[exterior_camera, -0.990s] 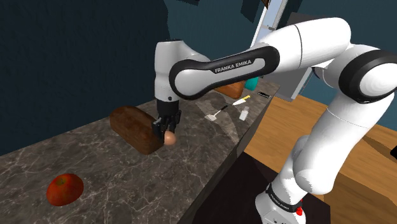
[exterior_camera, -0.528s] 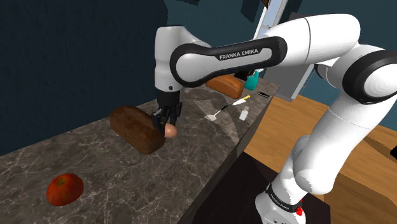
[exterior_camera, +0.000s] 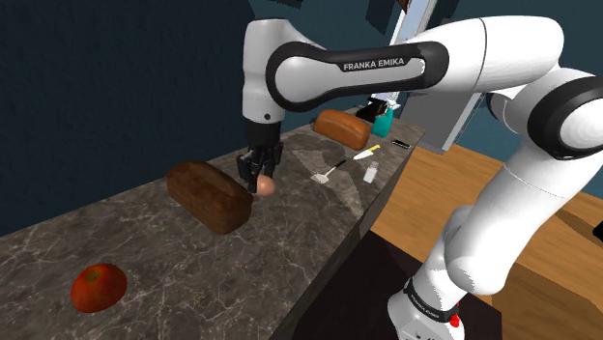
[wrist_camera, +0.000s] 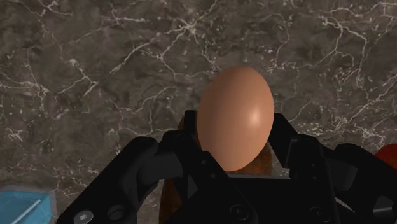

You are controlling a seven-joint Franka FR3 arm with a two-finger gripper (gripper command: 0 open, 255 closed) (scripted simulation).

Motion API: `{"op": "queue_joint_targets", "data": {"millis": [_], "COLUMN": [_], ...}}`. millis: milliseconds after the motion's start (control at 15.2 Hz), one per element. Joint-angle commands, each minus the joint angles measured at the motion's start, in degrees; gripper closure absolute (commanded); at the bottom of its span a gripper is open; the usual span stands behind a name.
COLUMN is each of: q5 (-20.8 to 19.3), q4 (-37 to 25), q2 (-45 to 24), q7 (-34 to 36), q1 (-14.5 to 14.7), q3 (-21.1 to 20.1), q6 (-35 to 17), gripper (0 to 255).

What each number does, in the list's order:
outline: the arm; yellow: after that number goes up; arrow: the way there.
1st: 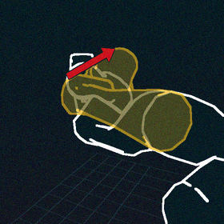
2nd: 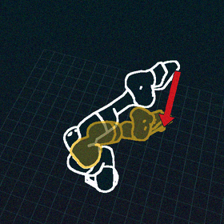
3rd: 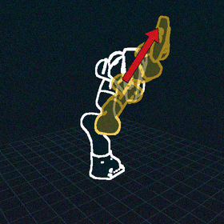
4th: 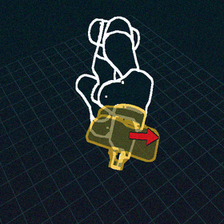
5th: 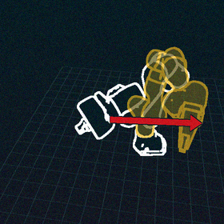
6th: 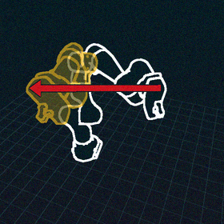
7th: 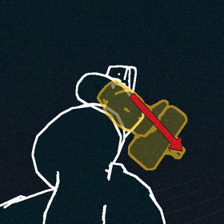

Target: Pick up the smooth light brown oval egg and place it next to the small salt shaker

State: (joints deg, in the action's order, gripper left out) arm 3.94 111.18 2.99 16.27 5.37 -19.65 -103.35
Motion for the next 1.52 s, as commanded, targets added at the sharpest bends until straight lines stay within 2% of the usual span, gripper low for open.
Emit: {"op": "queue_joint_targets", "data": {"millis": [0, 726, 1452], "q5": [0.33, -0.92, -4.41], "q4": [1.74, 8.89, 8.32], "q2": [1.93, 8.47, 7.79], "q7": [-2.67, -18.25, -33.09], "q1": [-1.16, -7.85, -14.66], "q3": [1.35, 10.42, 19.68], "q6": [0.26, 0.25, 0.36], "gripper": [255, 255, 255]}}
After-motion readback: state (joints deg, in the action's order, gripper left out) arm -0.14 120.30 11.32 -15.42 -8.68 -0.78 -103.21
